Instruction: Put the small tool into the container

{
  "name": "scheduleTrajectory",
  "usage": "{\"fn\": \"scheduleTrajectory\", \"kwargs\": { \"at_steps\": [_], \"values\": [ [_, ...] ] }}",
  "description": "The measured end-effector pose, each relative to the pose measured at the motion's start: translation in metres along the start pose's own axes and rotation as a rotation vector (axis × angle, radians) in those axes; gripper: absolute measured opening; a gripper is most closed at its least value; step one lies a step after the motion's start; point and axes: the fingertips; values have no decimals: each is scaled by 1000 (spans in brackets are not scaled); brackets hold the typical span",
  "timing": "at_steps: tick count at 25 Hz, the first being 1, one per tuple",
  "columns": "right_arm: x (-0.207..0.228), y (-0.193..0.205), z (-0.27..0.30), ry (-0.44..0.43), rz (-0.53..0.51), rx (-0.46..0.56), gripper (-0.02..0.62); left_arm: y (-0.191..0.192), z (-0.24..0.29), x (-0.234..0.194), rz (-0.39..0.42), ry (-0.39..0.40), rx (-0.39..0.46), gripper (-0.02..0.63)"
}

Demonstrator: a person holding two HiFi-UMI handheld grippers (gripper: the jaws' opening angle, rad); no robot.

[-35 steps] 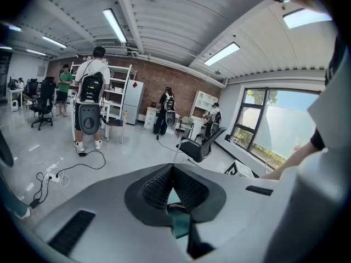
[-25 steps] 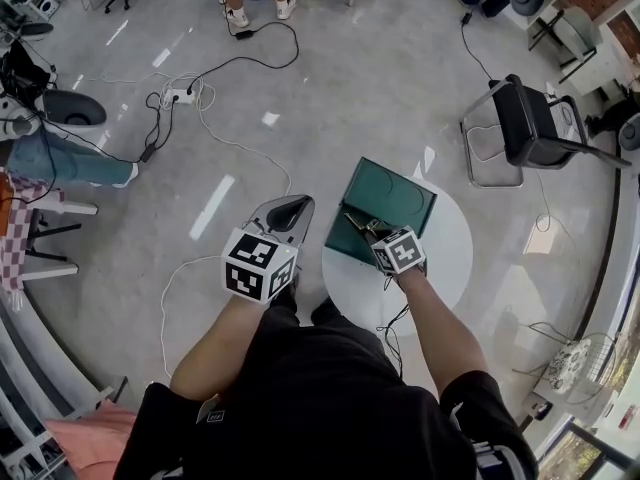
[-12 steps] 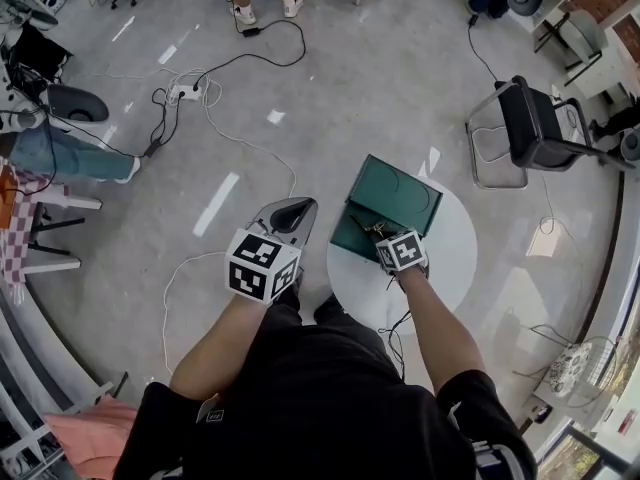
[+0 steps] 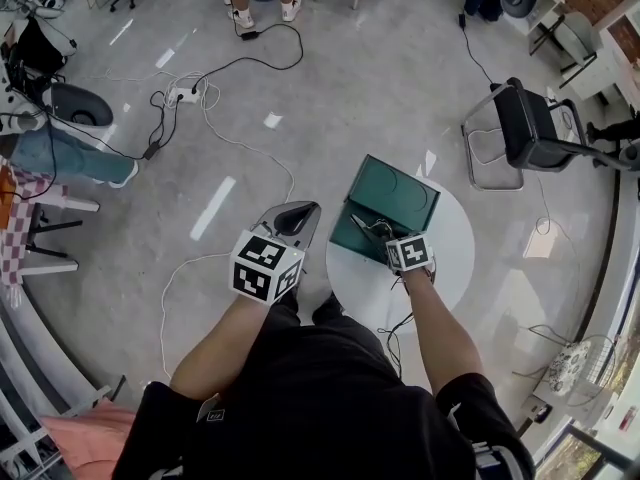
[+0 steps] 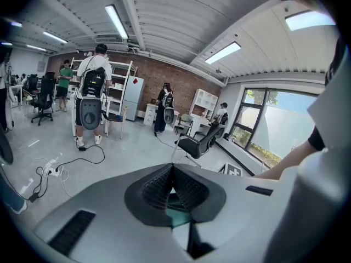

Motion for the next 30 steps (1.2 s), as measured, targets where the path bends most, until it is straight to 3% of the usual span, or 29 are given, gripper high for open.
{"fn": "scheduleTrajectory", "kwargs": {
  "at_steps": [10,19,26,30],
  "values": [
    [3,1,-26,21,88,99,126,-10,-5,1,27,14,21,6],
    [3,-27,-86,16,209,317,124,-70,-14,-7,111,32,118,6],
    [-11,-49,-132,23,361,519,120,-87,-24,-12,178,97,150,6],
    [-30,-58,-155,31,384,596,114,-93,-27,-15,206,143,169,6]
  ]
}}
Point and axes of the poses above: the fingertips, and each gripper's own axes: z forward along the fingers, x to its right, y out of its underside, and after that the axes turned 7 degrees about z, right-handed
